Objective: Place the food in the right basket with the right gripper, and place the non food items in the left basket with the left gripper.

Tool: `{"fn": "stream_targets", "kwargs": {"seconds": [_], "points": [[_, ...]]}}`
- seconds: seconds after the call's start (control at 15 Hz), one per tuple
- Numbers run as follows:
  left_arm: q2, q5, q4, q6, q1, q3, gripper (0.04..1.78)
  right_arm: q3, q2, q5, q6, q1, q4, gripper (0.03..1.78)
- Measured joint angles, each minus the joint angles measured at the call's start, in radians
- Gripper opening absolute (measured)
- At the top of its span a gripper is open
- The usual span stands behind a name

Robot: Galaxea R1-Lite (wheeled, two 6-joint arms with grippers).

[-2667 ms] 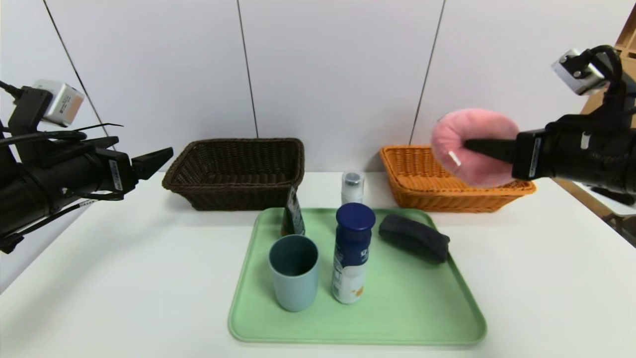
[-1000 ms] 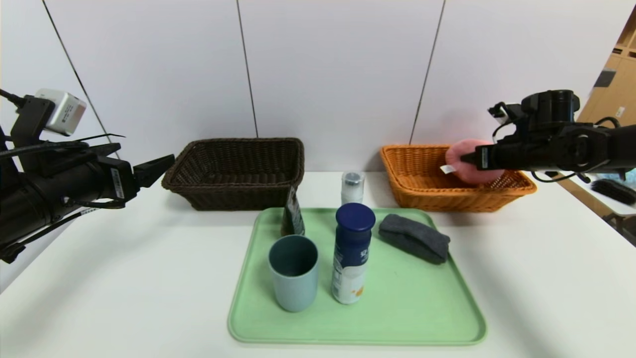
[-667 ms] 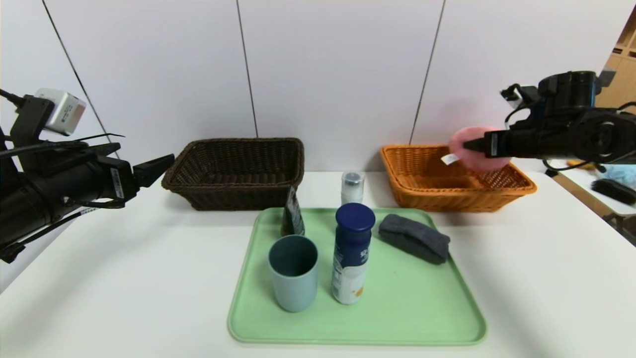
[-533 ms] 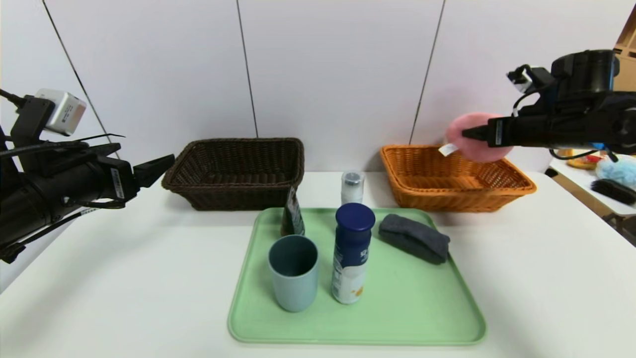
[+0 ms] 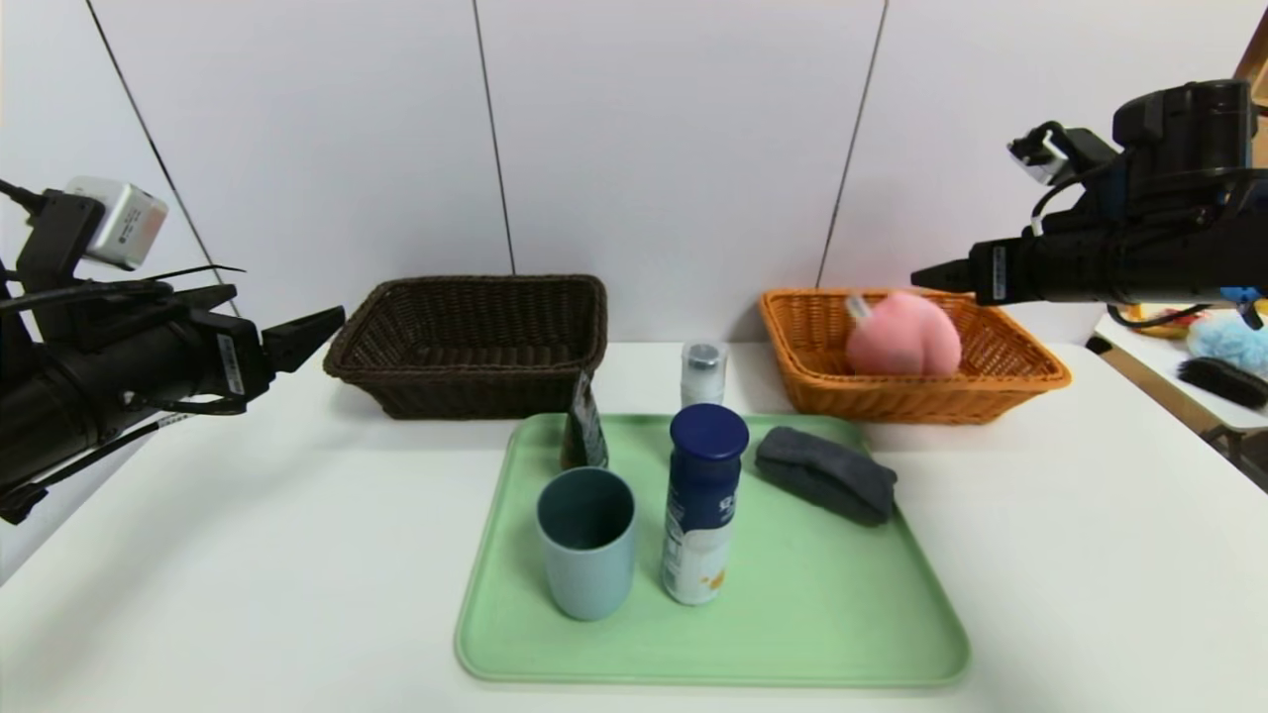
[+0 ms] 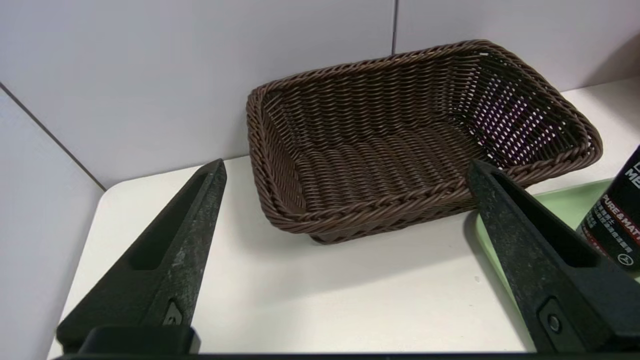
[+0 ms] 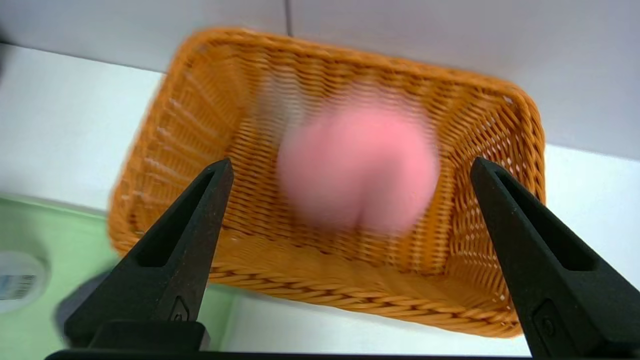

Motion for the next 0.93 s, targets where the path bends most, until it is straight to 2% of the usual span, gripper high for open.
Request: {"fn": "stream_targets", "kwargs": {"seconds": [0.27,0.53,0.73,0.93], "points": [[0.0,0.0,0.0,0.0,0.001,0.001,1.69,0.011,0.044,-0.006,0.003,-0.033,-0.011,1.67],[0.0,0.0,0.0,-0.001,0.001,0.001,1.69,0.013,0.033,0.0,0.008,-0.027,-0.046,1.68],[0.0,0.0,-0.001,-0.003,0.001,0.001,1.69,0.031,-0.039,0.003,0.014,0.037,-0.037,1.69],[0.0,0.0,-0.022,-0.003,0.001,0.009,1.69,0.15,-0.14,0.002,0.016,0.172,-0.024,1.69]]}}
